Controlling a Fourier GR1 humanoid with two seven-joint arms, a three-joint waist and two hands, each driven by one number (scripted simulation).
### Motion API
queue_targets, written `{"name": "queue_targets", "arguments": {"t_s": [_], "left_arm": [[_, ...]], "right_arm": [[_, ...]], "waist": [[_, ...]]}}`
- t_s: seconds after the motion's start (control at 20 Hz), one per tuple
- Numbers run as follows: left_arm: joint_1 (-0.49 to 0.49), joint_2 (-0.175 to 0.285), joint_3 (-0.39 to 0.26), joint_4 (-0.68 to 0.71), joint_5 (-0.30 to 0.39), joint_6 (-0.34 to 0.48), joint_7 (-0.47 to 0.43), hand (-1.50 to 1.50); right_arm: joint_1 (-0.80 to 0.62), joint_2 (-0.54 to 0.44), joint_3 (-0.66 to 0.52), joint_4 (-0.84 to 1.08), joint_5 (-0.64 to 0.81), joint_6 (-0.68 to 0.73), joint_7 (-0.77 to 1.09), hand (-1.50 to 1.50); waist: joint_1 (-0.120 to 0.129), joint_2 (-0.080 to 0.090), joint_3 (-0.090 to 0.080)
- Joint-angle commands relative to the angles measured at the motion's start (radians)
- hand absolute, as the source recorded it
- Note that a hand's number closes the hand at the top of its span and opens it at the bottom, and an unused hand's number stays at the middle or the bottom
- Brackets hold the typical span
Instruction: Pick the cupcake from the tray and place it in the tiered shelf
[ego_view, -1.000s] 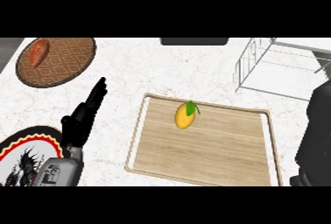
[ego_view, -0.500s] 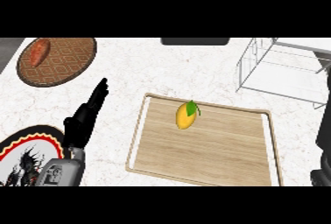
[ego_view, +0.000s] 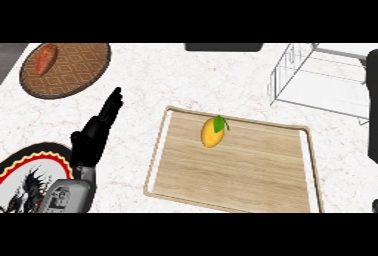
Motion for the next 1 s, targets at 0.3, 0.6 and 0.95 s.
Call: {"name": "queue_targets", "arguments": {"t_s": [0.3, 0.6, 0.95], "left_arm": [[0.018, -0.024, -0.03, -0.003, -0.029, 0.012, 0.006, 0.0], [0.036, -0.009, -0.016, 0.022, -0.027, -0.007, -0.059, 0.0], [0.042, -0.017, -0.015, -0.021, -0.028, 0.003, -0.029, 0.0]], "right_arm": [[0.027, 0.039, -0.15, 0.116, -0.182, -0.373, -0.149, 1.5], [-0.044, -0.084, -0.231, 0.305, -0.317, -0.39, -0.288, 1.5], [0.036, -0.128, -0.186, 0.367, -0.107, -0.388, -0.118, 1.5]], "waist": [[0.004, 0.002, 0.001], [0.003, 0.002, 0.0], [-0.003, -0.001, -0.001]]}}
